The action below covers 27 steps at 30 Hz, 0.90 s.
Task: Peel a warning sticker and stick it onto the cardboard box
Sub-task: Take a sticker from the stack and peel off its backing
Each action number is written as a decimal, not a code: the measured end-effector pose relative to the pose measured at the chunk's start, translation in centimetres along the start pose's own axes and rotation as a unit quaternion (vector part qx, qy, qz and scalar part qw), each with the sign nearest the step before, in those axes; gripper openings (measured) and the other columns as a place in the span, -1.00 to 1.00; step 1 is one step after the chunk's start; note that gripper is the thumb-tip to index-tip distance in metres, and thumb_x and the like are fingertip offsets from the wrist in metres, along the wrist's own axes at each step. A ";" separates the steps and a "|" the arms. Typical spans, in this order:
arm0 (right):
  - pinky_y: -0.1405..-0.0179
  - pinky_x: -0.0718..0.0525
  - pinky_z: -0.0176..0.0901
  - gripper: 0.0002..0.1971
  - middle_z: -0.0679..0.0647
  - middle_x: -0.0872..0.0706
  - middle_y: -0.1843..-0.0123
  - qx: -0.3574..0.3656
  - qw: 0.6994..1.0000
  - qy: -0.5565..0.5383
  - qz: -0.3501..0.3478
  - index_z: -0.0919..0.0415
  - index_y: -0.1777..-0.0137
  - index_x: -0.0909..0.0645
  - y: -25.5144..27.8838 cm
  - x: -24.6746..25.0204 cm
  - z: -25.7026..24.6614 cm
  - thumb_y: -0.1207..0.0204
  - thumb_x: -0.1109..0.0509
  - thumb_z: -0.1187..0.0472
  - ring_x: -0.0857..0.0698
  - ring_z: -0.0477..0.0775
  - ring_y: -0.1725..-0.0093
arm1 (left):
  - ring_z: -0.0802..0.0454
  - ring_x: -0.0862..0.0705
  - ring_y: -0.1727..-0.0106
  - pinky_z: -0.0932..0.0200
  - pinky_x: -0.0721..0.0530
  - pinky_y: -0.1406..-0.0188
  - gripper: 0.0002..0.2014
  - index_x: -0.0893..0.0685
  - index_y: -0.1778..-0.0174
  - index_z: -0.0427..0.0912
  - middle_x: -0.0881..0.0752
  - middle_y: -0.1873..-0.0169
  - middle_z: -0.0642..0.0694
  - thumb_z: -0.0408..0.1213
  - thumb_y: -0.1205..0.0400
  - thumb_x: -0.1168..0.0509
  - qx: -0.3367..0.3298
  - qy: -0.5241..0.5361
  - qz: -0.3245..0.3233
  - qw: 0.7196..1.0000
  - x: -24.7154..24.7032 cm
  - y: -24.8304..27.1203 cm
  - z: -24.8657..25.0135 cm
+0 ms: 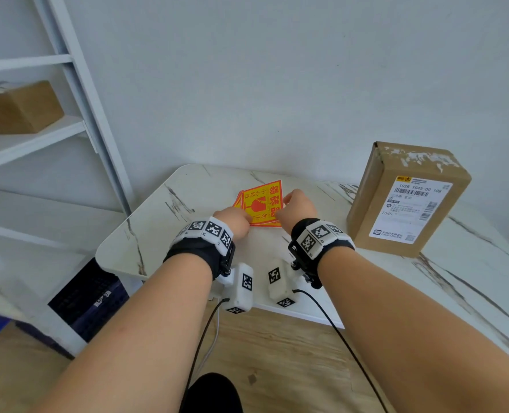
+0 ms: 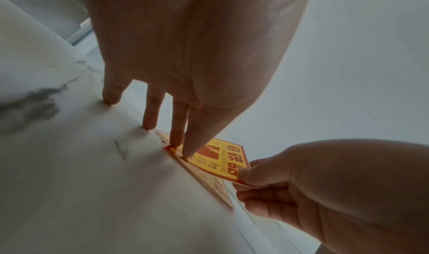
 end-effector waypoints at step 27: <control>0.02 -0.58 -0.20 -0.65 0.17 -0.68 -0.22 0.074 0.994 0.064 0.055 0.18 -0.35 -0.63 11.6 11.0 9.9 -0.59 -0.24 0.31 -0.67 0.14 -0.08 | -0.25 -0.80 0.12 -0.21 -0.80 0.04 -0.91 -0.59 0.09 -0.27 -0.76 0.05 -0.34 -0.49 -0.59 -0.36 0.008 0.500 0.070 0.863 -8.8 8.1 8.7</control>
Point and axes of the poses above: each hand's wrist, its own y-axis away from the middle knuckle, its own x-axis out of the back of the hand, z = x × y, the point moved 6 cm from there along -y, towards the middle knuckle
